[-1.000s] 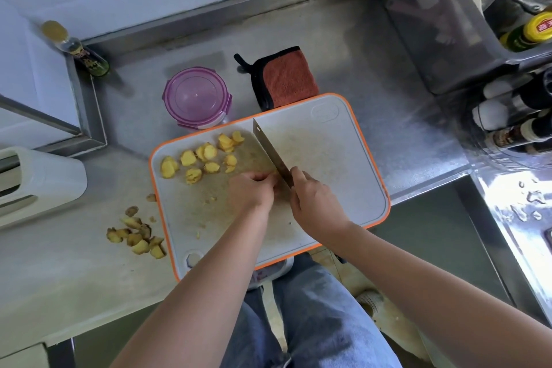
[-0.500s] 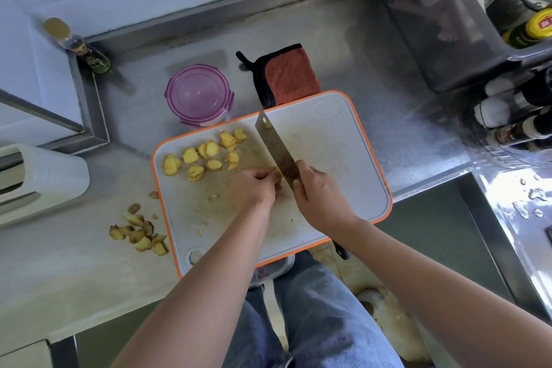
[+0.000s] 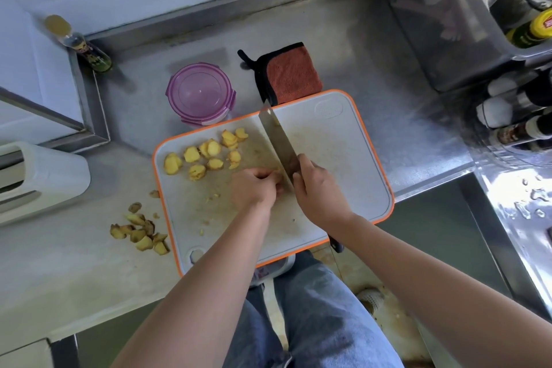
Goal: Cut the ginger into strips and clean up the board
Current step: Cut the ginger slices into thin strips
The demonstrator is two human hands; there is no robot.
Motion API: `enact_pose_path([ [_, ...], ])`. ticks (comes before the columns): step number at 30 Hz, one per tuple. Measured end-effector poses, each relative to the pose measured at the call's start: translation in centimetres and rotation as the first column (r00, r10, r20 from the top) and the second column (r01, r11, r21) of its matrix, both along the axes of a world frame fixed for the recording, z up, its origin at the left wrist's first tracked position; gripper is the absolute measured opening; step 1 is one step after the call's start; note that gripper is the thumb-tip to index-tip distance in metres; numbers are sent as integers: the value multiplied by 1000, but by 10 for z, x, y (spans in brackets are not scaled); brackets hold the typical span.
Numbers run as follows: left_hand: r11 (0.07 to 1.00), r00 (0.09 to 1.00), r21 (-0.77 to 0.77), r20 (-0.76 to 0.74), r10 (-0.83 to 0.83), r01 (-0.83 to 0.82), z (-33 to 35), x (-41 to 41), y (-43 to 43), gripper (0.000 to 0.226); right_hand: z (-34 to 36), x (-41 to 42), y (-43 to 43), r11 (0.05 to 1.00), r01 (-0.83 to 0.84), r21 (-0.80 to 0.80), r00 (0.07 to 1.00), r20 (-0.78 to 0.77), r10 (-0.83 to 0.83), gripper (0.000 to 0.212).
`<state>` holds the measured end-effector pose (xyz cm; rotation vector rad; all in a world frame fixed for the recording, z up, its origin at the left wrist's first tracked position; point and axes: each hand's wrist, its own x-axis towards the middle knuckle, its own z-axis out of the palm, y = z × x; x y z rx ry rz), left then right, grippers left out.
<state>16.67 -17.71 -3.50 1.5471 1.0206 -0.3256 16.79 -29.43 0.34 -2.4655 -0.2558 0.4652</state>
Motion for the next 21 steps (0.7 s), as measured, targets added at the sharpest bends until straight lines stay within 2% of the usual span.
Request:
enact_pose_path([
  [7,1000,1000,-19,3,5,-5,0,1,0,27,3,-4,-6,998,-55,-5,998,4,55,5],
  [15,1000,1000,-12,-5,-8,8,-3,0,1,24,6,-8,-8,997,-70,-12,997,-16,70,9],
  [21,1000,1000,-19,-1,-10,10,-2,1,1,22,0,-2,-1,996,-83,-28,996,-27,83,4],
])
